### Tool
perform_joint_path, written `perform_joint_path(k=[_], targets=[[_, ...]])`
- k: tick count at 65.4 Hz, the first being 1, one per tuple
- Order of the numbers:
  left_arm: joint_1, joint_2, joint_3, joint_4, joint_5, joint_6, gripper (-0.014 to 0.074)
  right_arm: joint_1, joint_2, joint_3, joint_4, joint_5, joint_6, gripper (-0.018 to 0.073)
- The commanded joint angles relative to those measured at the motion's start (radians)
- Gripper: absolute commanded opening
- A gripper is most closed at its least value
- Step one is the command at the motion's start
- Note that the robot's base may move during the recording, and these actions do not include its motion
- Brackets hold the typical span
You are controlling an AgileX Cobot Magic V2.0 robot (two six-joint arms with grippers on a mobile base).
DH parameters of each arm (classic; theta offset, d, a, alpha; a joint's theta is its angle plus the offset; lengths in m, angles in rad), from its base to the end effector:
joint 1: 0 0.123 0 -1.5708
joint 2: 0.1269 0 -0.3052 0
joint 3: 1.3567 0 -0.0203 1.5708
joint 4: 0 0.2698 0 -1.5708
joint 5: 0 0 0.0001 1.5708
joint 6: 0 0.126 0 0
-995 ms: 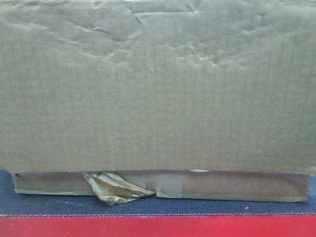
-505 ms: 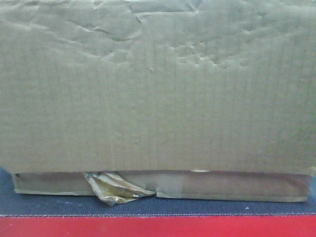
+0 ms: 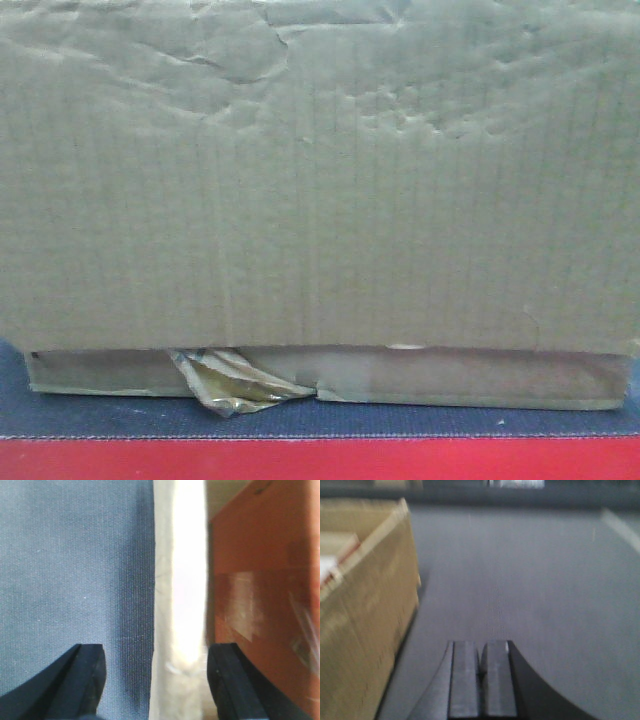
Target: Stack two boxes on right shelf middle
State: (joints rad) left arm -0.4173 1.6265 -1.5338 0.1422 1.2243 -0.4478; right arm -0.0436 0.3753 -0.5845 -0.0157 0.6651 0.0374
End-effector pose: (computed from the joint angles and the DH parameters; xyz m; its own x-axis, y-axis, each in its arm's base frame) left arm 0.3427 -0.1335 0.3244 -0.9330 -0.0077 -0.3597 -0.0023 0.9999 -0.0156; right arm 0.1019 -0.0057 0.3226 -0.3586 0.0407 -0.9326 0.0616 0.9979 0.0199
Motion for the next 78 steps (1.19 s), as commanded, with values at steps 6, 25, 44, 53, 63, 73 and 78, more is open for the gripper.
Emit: perform_joint_path(k=[6, 25, 44, 53, 63, 73, 78], targets=[[0.003, -0.005, -0.002, 0.001, -0.003, 0.0, 0.0349, -0.003, 0.183, -0.132, 0.002, 0.162, -0.002, -0.0163], [0.003, -0.005, -0.002, 0.001, -0.003, 0.0, 0.0349, -0.003, 0.357, -0.156, 0.046, 0.157, 0.038, -0.0163], [0.003, -0.005, -0.002, -0.001, -0.003, 0.0, 0.0349, -0.003, 0.715, -0.461, 0.041, 0.374, 0.136, -0.016], [0.003, -0.005, -0.002, -0.001, -0.003, 0.0, 0.0349, 0.02, 0.841, -0.659, 0.027, 0.434, 0.163, -0.016], [0.003, -0.005, -0.002, -0.001, -0.003, 0.0, 0.0349, 0.118, 0.961, -0.871, -0.004, 0.523, 0.187, -0.016], [0.003, -0.005, -0.002, -0.001, -0.003, 0.0, 0.0349, 0.212, 1.079, -1.035, -0.004, 0.556, 0.187, -0.0157], [0.003, -0.005, -0.002, -0.001, -0.003, 0.0, 0.0349, 0.241, 1.132, -1.097, -0.004, 0.556, 0.189, -0.0091]])
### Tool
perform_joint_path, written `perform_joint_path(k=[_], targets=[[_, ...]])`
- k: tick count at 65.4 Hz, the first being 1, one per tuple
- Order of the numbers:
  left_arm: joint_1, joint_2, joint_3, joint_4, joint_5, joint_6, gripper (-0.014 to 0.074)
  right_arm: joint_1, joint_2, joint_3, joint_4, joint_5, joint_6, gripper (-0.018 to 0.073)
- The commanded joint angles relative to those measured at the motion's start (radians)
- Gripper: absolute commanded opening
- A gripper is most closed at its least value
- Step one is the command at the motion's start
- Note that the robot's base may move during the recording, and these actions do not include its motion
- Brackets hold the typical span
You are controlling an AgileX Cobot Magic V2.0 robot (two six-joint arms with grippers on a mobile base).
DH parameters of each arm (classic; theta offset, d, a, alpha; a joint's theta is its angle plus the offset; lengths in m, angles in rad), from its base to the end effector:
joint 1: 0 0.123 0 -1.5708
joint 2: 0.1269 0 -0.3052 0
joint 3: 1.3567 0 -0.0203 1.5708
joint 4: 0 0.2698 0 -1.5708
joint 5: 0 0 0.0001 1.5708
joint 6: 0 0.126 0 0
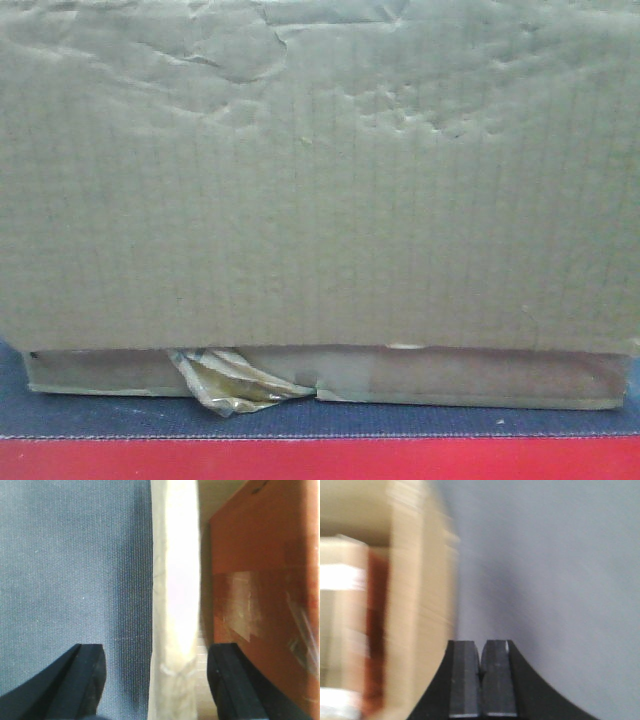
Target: Stack two boxes on right shelf middle
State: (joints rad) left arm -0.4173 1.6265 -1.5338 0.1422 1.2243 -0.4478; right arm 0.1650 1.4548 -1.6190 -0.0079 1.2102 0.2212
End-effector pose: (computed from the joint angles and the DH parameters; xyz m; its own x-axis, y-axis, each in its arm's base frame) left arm 0.3427 -0.1335 0.3244 -0.9330 -0.0077 -0.3597 -0.0023 0.9999 -0.0156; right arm 0.3275 0.0536 0.4118 -0.8229 0.0826 -0.5622 0.0187 0.9928 0.1186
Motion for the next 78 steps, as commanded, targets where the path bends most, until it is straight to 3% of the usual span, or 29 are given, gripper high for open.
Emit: perform_joint_path(k=[1, 11, 16, 33, 47, 78], targets=[[0.003, -0.005, -0.002, -0.001, -0.003, 0.0, 0.0349, 0.037, 0.065, -0.071, -0.012, 0.011, 0.005, -0.0068], [0.003, -0.005, -0.002, -0.001, -0.003, 0.0, 0.0349, 0.072, 0.113, -0.104, -0.012, 0.011, 0.008, 0.025], [0.003, -0.005, -0.002, -0.001, -0.003, 0.0, 0.0349, 0.078, 0.124, -0.092, -0.012, 0.011, 0.034, 0.0325], [0.003, -0.005, -0.002, 0.001, -0.003, 0.0, 0.0349, 0.082, 0.125, 0.013, 0.008, 0.011, 0.068, 0.0261], [0.003, -0.005, -0.002, 0.003, -0.003, 0.0, 0.0349, 0.144, 0.125, 0.103, 0.008, 0.011, 0.077, 0.0244], [0.003, -0.005, -0.002, 0.031, -0.006, 0.003, 0.0349, 0.149, 0.125, 0.108, 0.0, 0.011, 0.077, 0.0244]])
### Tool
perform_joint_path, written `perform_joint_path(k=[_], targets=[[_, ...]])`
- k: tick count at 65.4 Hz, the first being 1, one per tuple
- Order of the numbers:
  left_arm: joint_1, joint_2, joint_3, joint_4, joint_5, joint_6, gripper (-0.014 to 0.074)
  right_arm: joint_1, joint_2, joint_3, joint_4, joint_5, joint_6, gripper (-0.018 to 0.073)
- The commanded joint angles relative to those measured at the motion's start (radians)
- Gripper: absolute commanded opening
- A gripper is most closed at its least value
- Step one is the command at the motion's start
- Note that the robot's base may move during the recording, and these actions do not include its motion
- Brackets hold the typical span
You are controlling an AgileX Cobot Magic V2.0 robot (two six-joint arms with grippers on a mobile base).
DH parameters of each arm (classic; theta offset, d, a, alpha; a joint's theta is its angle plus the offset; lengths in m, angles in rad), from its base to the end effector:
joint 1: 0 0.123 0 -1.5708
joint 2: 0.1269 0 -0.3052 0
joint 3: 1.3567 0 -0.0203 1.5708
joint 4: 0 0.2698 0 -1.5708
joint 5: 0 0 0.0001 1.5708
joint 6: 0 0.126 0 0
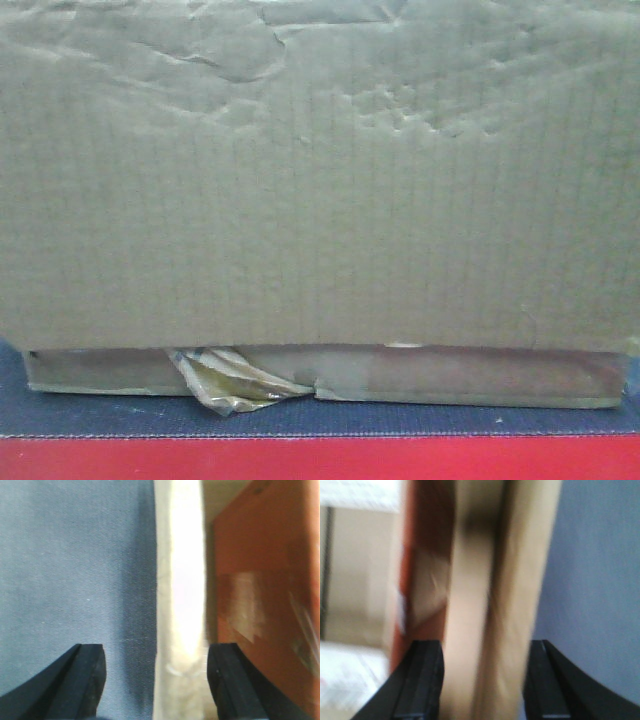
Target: Stack two boxes on right shelf middle
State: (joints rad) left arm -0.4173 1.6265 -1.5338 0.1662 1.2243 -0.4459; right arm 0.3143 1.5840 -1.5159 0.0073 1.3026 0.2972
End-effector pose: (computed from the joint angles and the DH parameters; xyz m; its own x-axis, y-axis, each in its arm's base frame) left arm 0.3438 -0.1310 0.3248 -0.9295 0.0023 -0.3688 -0.0004 1.0000 0.0070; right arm 0.3303 0.1083 0.3298 -0.9632 -0.0032 -0.2688 -0.0285 0.9955 0.0899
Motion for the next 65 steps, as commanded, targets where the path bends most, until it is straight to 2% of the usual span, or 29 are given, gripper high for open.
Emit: perform_joint_path(k=[1, 45, 50, 54, 58, 65], targets=[[0.003, -0.005, -0.002, 0.007, -0.009, 0.001, 0.0349, 0.0, -0.004, 0.005, -0.016, -0.082, 0.001, 0.0244], [0.003, -0.005, -0.002, 0.005, -0.018, 0.001, 0.0349, -0.003, -0.004, 0.005, -0.021, -0.082, 0.013, 0.0244], [0.003, -0.005, -0.002, 0.005, -0.023, 0.001, 0.0334, -0.003, -0.004, 0.005, -0.023, -0.082, 0.013, 0.0206], [0.003, -0.005, -0.002, 0.005, -0.025, 0.001, 0.0279, -0.003, -0.004, 0.005, -0.031, -0.082, 0.016, 0.0136], [0.003, -0.005, -0.002, 0.005, -0.033, 0.001, 0.0179, -0.003, -0.004, 0.005, -0.048, -0.082, 0.029, 0.0054], [0.003, -0.005, -0.002, 0.005, -0.053, 0.001, -0.0067, -0.003, -0.004, 0.005, -0.101, -0.082, 0.066, -0.0138]])
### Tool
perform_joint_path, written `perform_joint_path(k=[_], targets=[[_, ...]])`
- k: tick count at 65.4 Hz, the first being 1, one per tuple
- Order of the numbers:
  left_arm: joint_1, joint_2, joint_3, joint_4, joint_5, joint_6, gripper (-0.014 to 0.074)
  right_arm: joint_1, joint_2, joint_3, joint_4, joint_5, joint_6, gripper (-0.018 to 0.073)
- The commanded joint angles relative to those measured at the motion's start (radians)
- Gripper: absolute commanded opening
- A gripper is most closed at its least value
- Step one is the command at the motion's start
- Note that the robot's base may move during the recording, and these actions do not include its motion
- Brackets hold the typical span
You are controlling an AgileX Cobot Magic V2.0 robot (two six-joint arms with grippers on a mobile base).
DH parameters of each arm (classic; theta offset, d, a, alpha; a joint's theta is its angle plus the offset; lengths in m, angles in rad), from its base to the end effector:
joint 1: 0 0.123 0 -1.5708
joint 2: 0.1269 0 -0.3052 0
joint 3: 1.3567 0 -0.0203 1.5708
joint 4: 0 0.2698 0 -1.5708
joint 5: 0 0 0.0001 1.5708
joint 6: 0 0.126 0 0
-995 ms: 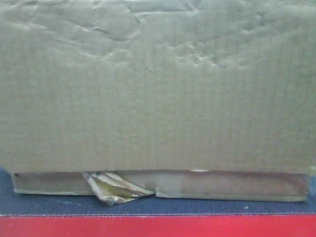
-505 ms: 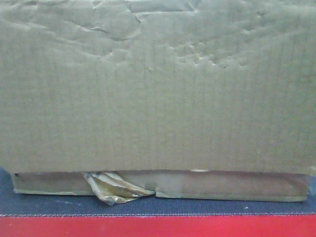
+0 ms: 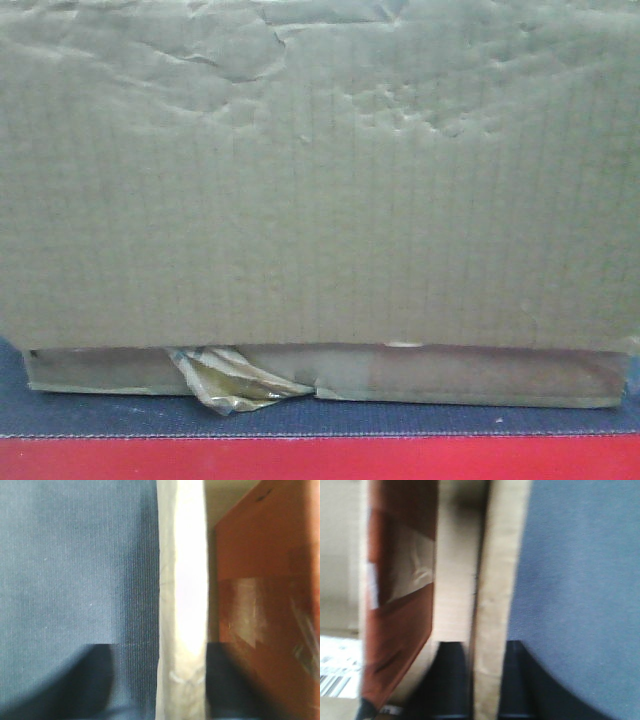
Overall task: Stack two boxes on right shelf middle
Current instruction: 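Lift the two stacked boxes off the table with both grippers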
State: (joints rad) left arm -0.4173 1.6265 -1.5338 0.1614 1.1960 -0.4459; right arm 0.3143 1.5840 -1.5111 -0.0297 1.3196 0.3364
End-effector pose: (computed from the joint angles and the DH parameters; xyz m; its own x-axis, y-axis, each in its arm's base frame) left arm 0.3466 -0.1330 0.3259 -0.9205 0.0005 -0.3907 0.0043 1.0000 -0.0086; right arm 0.3293 0.1032 0.3278 -0.9660 0.0256 -0.2574 0.0109 0.9982 0.0585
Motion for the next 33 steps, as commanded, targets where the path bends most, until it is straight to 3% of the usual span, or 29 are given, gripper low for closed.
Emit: perform_joint_path(k=[1, 11, 19, 28, 33], targets=[[0.003, -0.005, -0.002, 0.009, -0.027, 0.001, -0.0104, -0.003, -0.004, 0.0, -0.071, -0.099, 0.033, -0.0161], [0.003, -0.007, -0.015, 0.032, -0.038, -0.029, -0.0111, 0.016, -0.021, -0.001, -0.148, -0.099, 0.088, -0.0167], [0.003, -0.038, -0.028, 0.123, -0.047, -0.095, -0.0111, 0.046, -0.052, -0.002, -0.201, -0.099, 0.107, -0.0167], [0.003, -0.083, -0.043, 0.224, -0.1, -0.142, -0.0111, 0.059, -0.092, -0.002, -0.221, -0.213, 0.107, -0.0167], [0.003, -0.105, -0.051, 0.231, -0.145, -0.142, -0.0111, 0.059, -0.108, -0.005, -0.235, -0.289, 0.107, -0.0167]])
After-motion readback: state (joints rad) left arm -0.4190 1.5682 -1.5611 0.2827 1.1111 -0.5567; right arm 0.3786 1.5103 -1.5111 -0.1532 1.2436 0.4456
